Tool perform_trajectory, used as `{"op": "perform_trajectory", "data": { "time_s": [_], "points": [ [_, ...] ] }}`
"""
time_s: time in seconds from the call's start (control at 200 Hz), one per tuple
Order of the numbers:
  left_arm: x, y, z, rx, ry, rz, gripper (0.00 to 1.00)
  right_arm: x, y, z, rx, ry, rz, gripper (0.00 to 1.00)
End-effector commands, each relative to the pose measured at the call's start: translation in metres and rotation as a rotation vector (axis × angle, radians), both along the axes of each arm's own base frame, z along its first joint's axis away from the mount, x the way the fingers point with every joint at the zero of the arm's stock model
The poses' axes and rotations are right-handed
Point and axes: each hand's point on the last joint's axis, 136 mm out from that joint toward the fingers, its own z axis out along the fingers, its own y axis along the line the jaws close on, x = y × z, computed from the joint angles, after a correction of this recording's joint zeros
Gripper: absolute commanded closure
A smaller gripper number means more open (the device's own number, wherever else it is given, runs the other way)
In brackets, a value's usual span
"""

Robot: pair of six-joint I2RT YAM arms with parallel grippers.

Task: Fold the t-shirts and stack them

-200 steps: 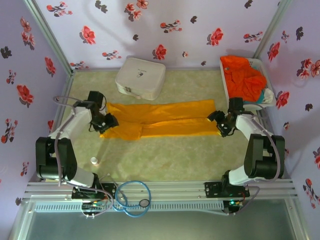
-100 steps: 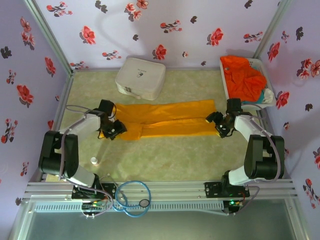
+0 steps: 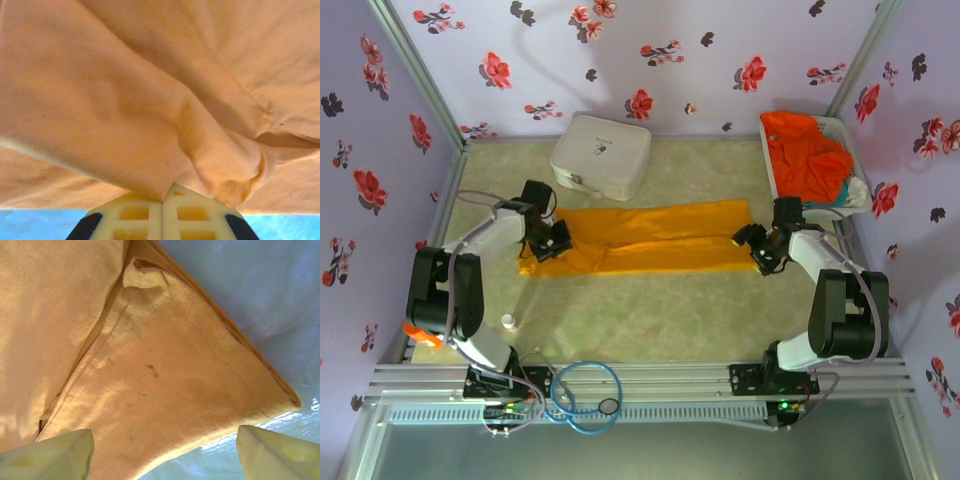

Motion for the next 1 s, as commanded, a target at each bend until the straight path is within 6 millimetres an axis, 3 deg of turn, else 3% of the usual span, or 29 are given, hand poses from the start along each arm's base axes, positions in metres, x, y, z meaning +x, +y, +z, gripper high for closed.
{"op": "perform_trajectory", "data": {
  "time_s": [0.0, 0.1, 0.235, 0.345, 0.435, 0.505, 0.585, 0.715, 0.895, 0.995],
  "points": [
    [0.005, 0.001, 0.003, 0.044, 0.032, -0.053, 1.00, 0.002, -0.002, 0.007, -0.027, -0.015, 0.017, 0.25],
    [0.019, 0.001, 0.007, 0.050, 0.028, -0.065, 1.00, 0.001, -0.003, 0.006, -0.031, -0.014, 0.019, 0.25],
    [0.053, 0.008, 0.011, 0.058, 0.017, -0.056, 1.00, 0.001, -0.002, 0.005, -0.025, -0.011, 0.019, 0.25],
    [0.083, 0.013, 0.007, 0.050, 0.008, -0.030, 0.94, 0.001, -0.001, 0.004, -0.022, -0.012, 0.021, 0.25],
    [0.104, 0.014, 0.007, 0.020, -0.012, -0.011, 0.71, 0.000, -0.001, 0.003, -0.020, -0.010, 0.022, 0.25],
    [0.113, 0.011, 0.012, -0.002, -0.028, -0.012, 0.64, 0.000, 0.000, 0.004, -0.018, -0.010, 0.027, 0.25],
    [0.111, 0.010, 0.018, -0.009, -0.044, -0.015, 0.56, -0.001, 0.001, 0.004, -0.013, -0.012, 0.029, 0.26],
    [0.090, 0.005, 0.021, -0.051, -0.050, -0.010, 0.54, -0.002, 0.002, 0.003, -0.003, -0.014, 0.029, 0.26],
    [0.047, -0.019, 0.012, -0.088, -0.050, -0.008, 0.50, -0.002, 0.004, 0.001, 0.005, -0.011, 0.028, 0.26],
    [0.035, -0.029, 0.003, -0.103, -0.061, 0.020, 0.50, -0.002, 0.004, 0.001, 0.005, -0.015, 0.030, 0.26]
  ]
}}
